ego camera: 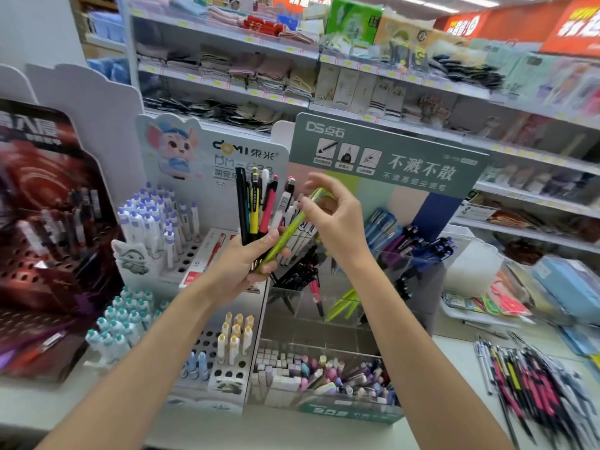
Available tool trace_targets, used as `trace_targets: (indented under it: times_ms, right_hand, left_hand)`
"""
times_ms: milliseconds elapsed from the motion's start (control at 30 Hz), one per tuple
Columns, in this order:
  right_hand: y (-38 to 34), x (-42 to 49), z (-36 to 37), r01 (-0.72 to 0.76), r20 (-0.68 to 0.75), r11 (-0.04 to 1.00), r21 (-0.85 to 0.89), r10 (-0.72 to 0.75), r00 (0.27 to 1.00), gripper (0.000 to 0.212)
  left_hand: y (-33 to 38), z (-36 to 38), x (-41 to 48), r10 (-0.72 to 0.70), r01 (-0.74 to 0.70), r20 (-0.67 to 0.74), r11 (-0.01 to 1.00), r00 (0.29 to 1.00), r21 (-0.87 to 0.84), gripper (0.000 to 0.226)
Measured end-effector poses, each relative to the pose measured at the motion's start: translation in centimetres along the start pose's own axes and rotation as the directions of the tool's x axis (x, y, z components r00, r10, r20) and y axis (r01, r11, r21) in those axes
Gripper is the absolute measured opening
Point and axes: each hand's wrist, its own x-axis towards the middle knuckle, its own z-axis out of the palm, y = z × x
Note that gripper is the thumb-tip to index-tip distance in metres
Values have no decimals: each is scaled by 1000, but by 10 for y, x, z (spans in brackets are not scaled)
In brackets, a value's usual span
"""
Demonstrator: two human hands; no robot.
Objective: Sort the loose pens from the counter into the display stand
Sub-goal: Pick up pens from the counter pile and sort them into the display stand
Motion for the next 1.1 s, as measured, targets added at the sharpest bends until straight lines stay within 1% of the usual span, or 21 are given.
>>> trace_targets:
  times_ms: [67, 100, 167, 200, 267, 333, 400, 433, 467, 533, 600, 667, 733, 800, 867, 900, 933, 967, 1033, 1100]
  right_hand:
    - [0, -3, -14, -66, -23, 994, 90, 68, 997, 44]
    - [1, -6, -21, -88, -9, 991, 104, 90, 996, 43]
    - [1, -13, -35, -90, 8, 992, 90, 90, 996, 39]
    - [2, -16, -41, -82, -27, 993, 89, 85, 996, 37]
    - [4, -21, -56, -58, -198, 997, 59, 69, 978, 30]
    - [8, -25, -76, -40, -402, 999, 18, 44, 914, 22]
    - [19, -32, -96, -33, -522, 997, -76, -11, 853, 18]
    - [26, -37, -104, -40, -534, 988, -148, -46, 844, 19]
    - [34, -42, -107, -52, -517, 973, -224, -74, 852, 20]
    - [52, -53, -107, -81, -431, 930, -359, -89, 898, 24]
    - [72, -61, -103, -78, -316, 906, -416, -64, 947, 31]
    - [91, -68, -95, -98, -203, 899, -428, 10, 979, 36]
    - [106, -75, -88, -97, -116, 867, -488, 45, 992, 33]
    - [114, -79, -83, -79, -63, 843, -532, 54, 997, 26]
    - [109, -78, -84, -68, -28, 838, -542, 63, 998, 36]
    - [105, -76, -85, -59, -34, 831, -554, 48, 998, 37]
    - [100, -73, -87, -39, -55, 836, -548, 11, 998, 35]
    - [91, -71, -89, -30, -96, 865, -500, -21, 995, 32]
    - [66, -64, -88, -17, -159, 952, -305, -33, 987, 31]
    - [42, -52, -83, -51, -99, 989, -141, 37, 994, 37]
  left_hand:
    - [-2, 6, 3, 18, -19, -16, 998, 1000, -56, 35]
    - [-3, 9, 3, 24, -25, -17, 998, 1000, -62, 33]
    - [-6, 18, 6, 16, -16, -22, 1000, 1000, -14, 29]
    - [-10, 22, 8, 4, -3, -33, 1000, 999, 29, 28]
    - [-21, 31, 14, -6, 15, -72, 993, 997, 120, 23]
    - [-35, 38, 22, -27, 44, -111, 987, 993, 152, 19]
    - [-48, 43, 26, -79, 88, -99, 992, 992, 86, 26]
    - [-53, 44, 26, -104, 106, -69, 994, 992, 32, 32]
    - [-56, 45, 26, -122, 121, -26, 992, 992, -24, 37]
    - [-59, 46, 24, -136, 142, 61, 983, 989, -112, 43]
    - [-59, 49, 22, -137, 152, 105, 977, 985, -148, 41]
    - [-59, 50, 22, -138, 156, 120, 976, 983, -150, 39]
    - [-59, 49, 21, -130, 151, 141, 977, 981, -150, 43]
    - [-59, 48, 19, -132, 153, 143, 977, 981, -148, 46]
    - [-59, 47, 16, -150, 166, 121, 977, 981, -135, 39]
    - [-59, 48, 15, -158, 172, 119, 977, 980, -125, 37]
    - [-60, 49, 13, -163, 177, 127, 977, 978, -115, 36]
    - [-60, 49, 13, -163, 179, 143, 978, 976, -103, 36]
    - [-60, 53, 13, -169, 184, 173, 980, 970, -73, 36]
    - [-58, 58, 13, -178, 191, 188, 980, 966, -53, 36]
